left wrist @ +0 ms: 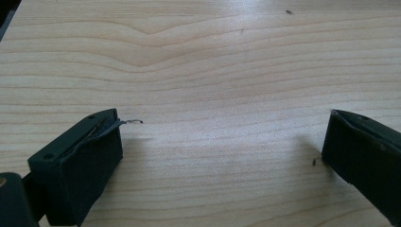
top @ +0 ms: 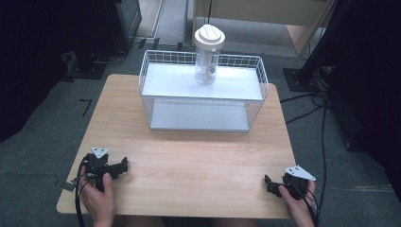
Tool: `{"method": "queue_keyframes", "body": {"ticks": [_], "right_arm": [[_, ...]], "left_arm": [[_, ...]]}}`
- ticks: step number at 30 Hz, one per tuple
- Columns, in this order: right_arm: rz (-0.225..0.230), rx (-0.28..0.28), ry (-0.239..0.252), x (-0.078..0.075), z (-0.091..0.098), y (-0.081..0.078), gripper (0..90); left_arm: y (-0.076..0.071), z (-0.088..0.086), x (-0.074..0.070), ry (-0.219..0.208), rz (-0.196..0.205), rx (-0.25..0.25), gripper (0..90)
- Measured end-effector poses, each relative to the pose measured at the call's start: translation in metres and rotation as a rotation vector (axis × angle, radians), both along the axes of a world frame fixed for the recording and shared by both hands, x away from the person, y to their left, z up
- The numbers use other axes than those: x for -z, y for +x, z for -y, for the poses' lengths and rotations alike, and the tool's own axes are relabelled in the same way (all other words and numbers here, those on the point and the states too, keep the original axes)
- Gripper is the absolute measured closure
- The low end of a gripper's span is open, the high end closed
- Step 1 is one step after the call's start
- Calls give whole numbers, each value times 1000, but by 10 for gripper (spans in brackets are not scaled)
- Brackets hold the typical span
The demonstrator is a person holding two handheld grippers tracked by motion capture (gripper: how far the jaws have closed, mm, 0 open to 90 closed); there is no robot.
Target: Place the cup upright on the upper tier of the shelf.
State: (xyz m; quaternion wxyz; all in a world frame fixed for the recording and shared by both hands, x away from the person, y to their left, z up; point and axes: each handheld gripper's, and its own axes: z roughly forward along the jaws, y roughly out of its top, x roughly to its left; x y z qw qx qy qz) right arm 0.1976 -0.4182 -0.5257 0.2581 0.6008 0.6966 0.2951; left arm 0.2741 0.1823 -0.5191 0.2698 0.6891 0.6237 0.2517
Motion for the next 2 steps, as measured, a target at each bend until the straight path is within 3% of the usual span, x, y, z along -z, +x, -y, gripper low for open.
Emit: {"method": "queue_keyframes", "body": {"ticks": [2], "right_arm": [[2, -1, -1, 0, 0, 0, 17]], "left_arm": [[0, 0, 0, 0, 0, 0, 0]]}}
